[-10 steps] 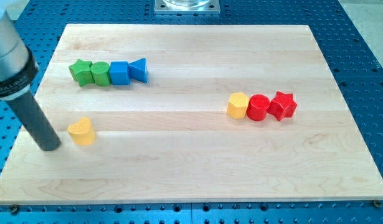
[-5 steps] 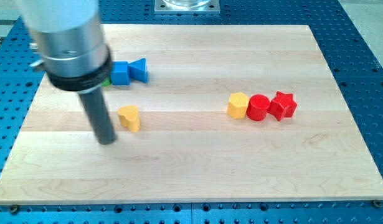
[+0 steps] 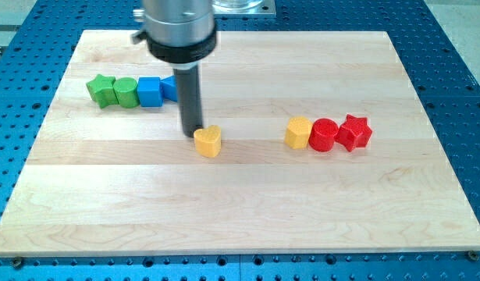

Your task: Move the yellow blocks left to the red blocks

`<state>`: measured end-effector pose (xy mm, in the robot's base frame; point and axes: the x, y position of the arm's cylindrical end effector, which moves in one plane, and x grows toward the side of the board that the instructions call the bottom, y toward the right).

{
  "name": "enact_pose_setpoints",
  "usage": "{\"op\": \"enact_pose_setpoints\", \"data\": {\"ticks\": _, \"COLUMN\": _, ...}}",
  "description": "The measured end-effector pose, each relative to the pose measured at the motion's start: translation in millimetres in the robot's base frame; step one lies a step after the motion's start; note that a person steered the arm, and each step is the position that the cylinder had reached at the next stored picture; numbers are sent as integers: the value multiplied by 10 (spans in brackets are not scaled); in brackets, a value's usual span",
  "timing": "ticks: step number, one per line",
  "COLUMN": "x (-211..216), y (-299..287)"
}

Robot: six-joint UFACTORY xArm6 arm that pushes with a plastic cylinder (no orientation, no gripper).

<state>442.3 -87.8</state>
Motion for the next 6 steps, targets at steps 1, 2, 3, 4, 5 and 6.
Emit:
{"op": "enact_pose_setpoints", "data": {"ticks": 1, "x": 290, "y": -358}}
{"op": "enact_pose_setpoints", "data": {"ticks": 2, "x": 487, "y": -21}}
{"op": "enact_pose_setpoints", "data": {"ticks": 3, "x": 173, "y": 665}}
{"op": "enact_pose_setpoints", "data": {"ticks": 4, "x": 96, "y": 792}}
{"op": "enact_pose_setpoints", "data": {"ticks": 5, "x": 96, "y": 792}}
{"op": "enact_pose_setpoints", "data": {"ticks": 6, "x": 63, "y": 804}}
